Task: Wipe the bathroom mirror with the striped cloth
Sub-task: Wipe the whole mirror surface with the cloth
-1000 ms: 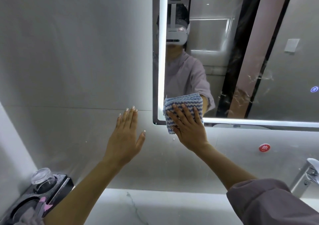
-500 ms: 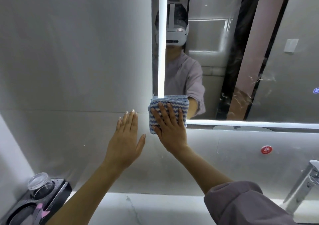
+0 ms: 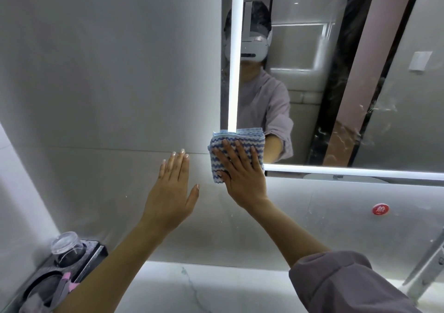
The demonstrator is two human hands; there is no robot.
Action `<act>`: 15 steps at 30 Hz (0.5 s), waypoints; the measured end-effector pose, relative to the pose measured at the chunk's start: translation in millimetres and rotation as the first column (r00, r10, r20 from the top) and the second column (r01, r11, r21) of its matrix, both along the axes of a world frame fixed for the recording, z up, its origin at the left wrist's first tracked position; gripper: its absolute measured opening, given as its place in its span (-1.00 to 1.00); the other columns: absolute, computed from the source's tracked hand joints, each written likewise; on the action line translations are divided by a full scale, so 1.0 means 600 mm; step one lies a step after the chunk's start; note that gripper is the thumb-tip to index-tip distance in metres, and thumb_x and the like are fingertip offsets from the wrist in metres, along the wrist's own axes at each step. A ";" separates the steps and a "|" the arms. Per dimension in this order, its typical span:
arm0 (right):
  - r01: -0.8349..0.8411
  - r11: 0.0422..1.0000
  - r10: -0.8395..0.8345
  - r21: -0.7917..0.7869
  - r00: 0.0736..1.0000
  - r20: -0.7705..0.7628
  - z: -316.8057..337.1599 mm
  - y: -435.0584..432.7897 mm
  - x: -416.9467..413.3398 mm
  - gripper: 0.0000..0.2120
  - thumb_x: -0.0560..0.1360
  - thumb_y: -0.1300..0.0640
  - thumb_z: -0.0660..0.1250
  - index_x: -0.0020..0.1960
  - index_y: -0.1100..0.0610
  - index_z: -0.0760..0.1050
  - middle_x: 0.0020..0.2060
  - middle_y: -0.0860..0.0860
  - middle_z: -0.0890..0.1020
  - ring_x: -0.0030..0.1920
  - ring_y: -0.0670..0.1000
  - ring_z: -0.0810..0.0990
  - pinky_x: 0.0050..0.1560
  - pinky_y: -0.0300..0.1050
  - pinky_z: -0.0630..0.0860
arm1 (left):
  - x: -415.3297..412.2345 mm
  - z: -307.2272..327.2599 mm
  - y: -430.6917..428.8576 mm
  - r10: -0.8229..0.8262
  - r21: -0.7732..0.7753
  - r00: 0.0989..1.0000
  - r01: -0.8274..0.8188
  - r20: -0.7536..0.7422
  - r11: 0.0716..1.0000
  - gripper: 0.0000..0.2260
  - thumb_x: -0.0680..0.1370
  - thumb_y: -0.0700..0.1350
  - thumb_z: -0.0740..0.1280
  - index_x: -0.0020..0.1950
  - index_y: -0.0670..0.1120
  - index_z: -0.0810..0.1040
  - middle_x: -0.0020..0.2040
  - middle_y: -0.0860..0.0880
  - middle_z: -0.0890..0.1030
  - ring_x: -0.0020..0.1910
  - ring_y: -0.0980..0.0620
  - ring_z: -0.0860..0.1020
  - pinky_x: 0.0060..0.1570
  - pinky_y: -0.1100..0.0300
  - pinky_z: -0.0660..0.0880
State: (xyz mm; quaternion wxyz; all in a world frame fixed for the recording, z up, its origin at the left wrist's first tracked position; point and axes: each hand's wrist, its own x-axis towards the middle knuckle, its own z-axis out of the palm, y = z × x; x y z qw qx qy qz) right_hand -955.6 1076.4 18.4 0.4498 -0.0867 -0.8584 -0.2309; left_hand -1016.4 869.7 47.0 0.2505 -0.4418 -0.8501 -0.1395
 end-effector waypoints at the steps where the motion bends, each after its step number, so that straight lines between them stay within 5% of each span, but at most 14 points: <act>1: -0.012 1.000 0.012 0.000 1.000 -0.004 0.000 0.004 0.003 -0.29 0.62 -0.03 0.06 0.54 0.01 -0.36 0.50 -0.05 -0.39 0.52 0.00 -0.35 0.51 0.07 -0.30 | 0.002 0.000 -0.002 0.000 -0.003 1.000 0.000 -0.002 1.000 -0.34 0.56 0.15 -0.16 0.54 -0.23 -0.06 0.57 -0.17 -0.02 0.56 -0.09 -0.08 0.47 0.13 -0.26; 15: 0.000 0.995 0.004 0.098 0.999 -0.037 -0.002 0.112 0.104 -0.37 0.60 0.00 0.05 0.57 0.03 -0.17 0.56 -0.03 -0.21 0.55 0.04 -0.18 0.53 0.12 -0.15 | 0.024 0.011 0.006 -0.037 0.027 0.999 0.037 0.006 0.999 -0.35 0.56 0.13 -0.08 0.53 -0.21 -0.15 0.57 -0.12 -0.10 0.52 0.01 -0.23 0.47 0.16 -0.29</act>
